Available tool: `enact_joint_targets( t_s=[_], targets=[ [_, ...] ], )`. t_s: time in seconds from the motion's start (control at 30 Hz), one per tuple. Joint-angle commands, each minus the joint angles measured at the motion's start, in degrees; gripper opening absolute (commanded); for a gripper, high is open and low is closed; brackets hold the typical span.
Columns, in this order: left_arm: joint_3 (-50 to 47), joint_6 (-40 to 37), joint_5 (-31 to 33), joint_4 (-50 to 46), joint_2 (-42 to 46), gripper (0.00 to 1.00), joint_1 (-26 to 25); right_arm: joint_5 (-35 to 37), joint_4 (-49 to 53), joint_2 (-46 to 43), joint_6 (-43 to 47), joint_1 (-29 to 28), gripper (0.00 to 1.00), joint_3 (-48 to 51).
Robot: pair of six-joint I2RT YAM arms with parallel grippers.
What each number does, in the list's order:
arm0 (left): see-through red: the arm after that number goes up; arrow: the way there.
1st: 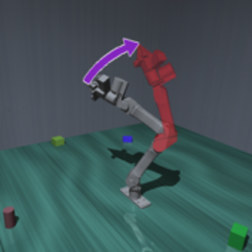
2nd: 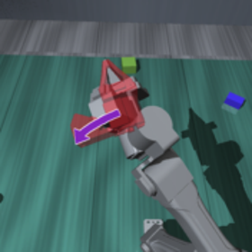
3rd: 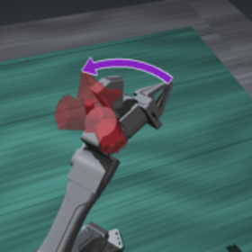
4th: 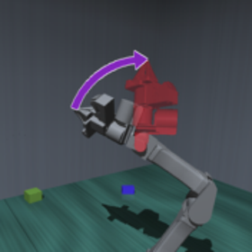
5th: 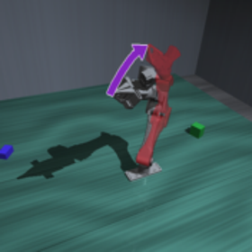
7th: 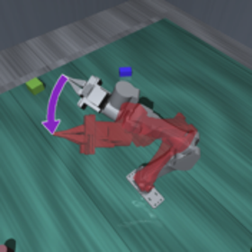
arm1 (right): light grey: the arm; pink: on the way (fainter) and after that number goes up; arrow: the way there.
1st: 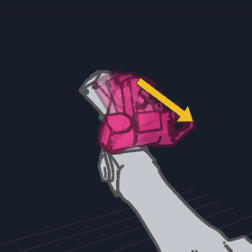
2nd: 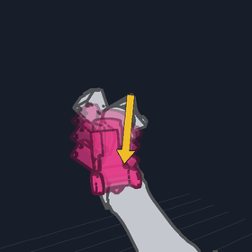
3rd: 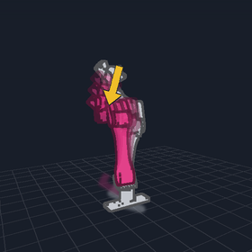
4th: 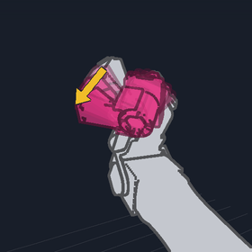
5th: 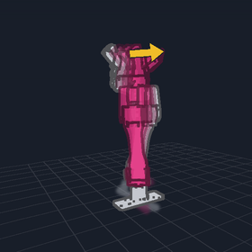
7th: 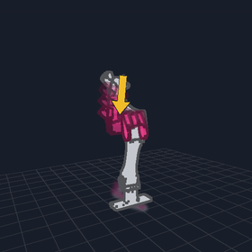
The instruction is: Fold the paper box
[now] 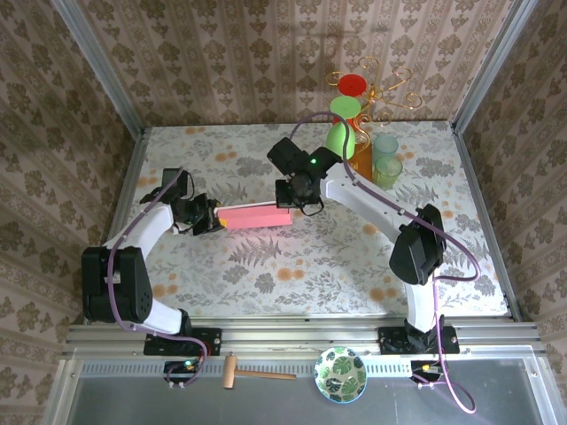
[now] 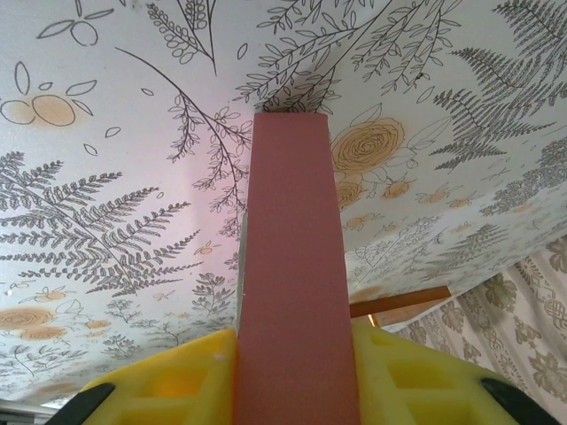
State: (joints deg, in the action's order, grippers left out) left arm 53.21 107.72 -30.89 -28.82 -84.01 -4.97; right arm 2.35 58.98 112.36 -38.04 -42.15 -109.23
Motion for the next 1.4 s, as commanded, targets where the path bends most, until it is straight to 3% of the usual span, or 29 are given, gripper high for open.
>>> enact_joint_targets(
  t_s=[0.0, 0.33, 0.83, 1.13, 1.37],
  targets=[
    [-0.9, 7.4, 3.3, -1.8, 0.1, 0.3, 0.0, -1.6, 5.3, 1.1, -1.7, 0.1, 0.0, -2.1],
    [-0.8, 7.5, 3.7, -1.6, -0.1, 0.25, -0.4, -4.3, 7.1, 3.0, -4.0, 0.5, 0.0, -4.9],
    [-1.1, 5.8, 5.2, -2.5, 0.2, 0.28, -0.8, -7.6, 15.1, 8.4, -7.1, 1.7, 0.0, -14.0],
    [-2.6, 8.2, 5.9, 1.2, 0.3, 0.24, -2.5, -7.7, 11.6, 7.0, -10.1, 1.7, 0.0, -9.8],
    [-3.4, 10.4, 6.1, 2.7, 1.1, 0.2, -2.5, -6.3, 4.8, 2.2, -11.7, 1.7, 0.0, 0.0]
  ],
)
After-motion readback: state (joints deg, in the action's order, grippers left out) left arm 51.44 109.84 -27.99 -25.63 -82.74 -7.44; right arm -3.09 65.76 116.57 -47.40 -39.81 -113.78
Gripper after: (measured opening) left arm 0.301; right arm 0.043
